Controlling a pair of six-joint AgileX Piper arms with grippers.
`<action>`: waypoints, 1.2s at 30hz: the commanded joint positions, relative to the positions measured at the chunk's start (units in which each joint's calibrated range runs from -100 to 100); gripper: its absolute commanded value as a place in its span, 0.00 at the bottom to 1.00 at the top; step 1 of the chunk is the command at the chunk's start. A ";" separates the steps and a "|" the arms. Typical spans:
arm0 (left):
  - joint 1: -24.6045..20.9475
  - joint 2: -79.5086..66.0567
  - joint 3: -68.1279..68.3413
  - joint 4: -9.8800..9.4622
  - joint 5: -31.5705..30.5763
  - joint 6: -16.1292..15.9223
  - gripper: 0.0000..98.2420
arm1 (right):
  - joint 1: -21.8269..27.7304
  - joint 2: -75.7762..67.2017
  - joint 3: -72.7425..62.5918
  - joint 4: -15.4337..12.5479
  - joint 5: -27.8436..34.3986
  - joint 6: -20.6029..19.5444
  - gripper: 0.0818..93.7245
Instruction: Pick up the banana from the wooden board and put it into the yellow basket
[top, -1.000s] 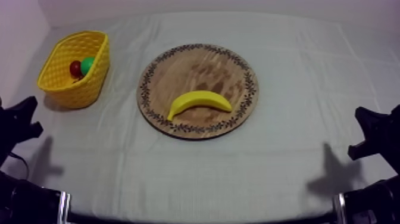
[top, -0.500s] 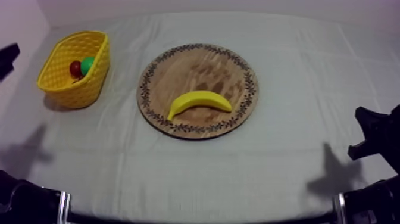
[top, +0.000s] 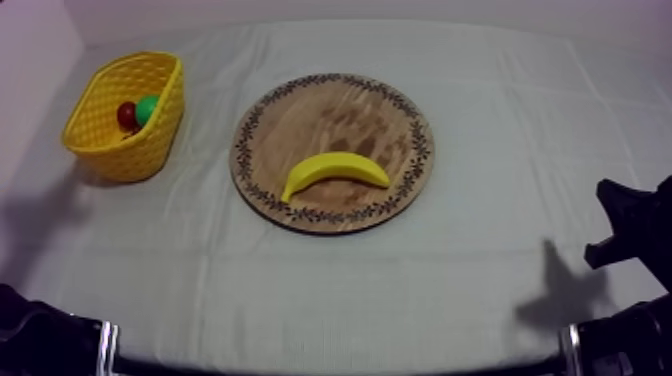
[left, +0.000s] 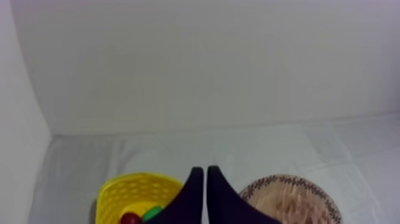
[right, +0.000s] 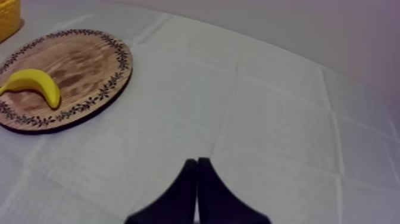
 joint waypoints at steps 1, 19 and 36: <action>0.62 4.82 -6.05 0.21 0.40 -0.43 0.00 | 0.00 0.00 -0.03 0.01 -0.03 -0.01 0.00; 10.31 23.24 -29.71 2.67 9.33 -7.63 0.00 | 0.00 0.00 -0.03 0.01 -0.03 -0.01 0.00; 20.65 34.69 -30.52 1.40 16.39 -10.82 0.00 | 0.00 0.00 -0.03 0.01 -0.03 -0.01 0.00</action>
